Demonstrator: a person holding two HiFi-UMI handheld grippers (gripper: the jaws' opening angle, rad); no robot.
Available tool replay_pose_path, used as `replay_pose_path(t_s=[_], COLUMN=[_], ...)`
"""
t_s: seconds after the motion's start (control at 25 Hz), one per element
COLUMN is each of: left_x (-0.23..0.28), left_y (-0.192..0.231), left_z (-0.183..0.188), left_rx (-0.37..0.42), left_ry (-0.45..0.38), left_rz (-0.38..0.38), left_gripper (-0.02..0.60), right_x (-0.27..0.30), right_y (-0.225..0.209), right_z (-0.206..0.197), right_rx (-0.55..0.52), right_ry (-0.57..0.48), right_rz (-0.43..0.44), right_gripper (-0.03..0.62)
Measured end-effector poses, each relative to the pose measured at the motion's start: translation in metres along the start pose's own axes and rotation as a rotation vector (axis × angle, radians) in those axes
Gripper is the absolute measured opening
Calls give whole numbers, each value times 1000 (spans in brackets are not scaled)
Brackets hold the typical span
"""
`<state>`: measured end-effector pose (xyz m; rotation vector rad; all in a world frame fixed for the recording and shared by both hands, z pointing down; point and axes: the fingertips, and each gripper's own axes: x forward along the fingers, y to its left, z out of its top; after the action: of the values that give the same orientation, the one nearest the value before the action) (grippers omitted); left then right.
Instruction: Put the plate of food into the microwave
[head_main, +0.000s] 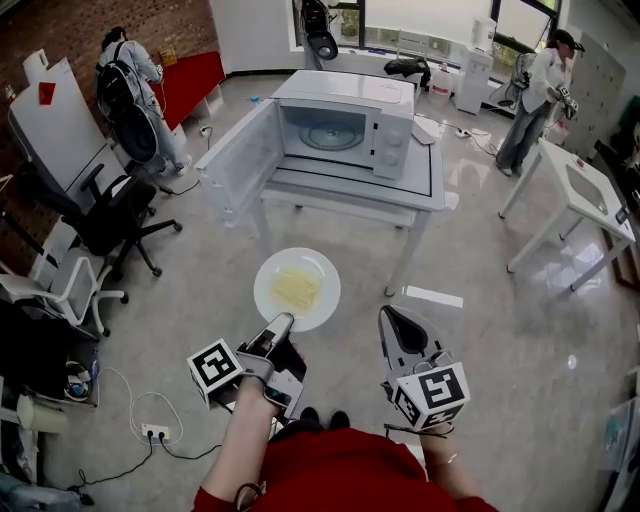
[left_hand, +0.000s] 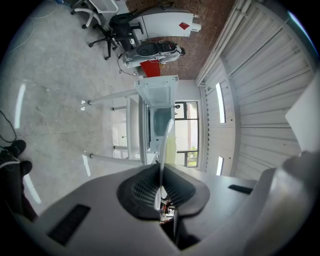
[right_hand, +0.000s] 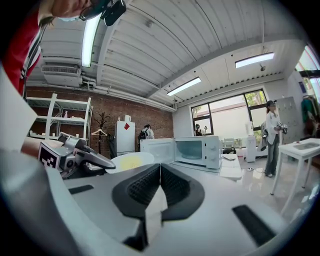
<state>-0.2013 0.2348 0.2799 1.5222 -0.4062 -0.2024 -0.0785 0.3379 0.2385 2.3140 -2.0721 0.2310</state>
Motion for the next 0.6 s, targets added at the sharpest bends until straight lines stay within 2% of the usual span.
replay_pose_path(t_s=[0.32, 0.6], left_x=[26, 94], left_y=[-10, -1], left_z=[22, 62], left_rx=[51, 47], left_ry=[-19, 7], left_rz=[-14, -1], left_gripper=[20, 20], right_x=[16, 79], right_y=[-20, -56], right_z=[0, -4], right_rx=[0, 2], right_ry=[-10, 7], right_rz=[-18, -49], right_gripper=[15, 15])
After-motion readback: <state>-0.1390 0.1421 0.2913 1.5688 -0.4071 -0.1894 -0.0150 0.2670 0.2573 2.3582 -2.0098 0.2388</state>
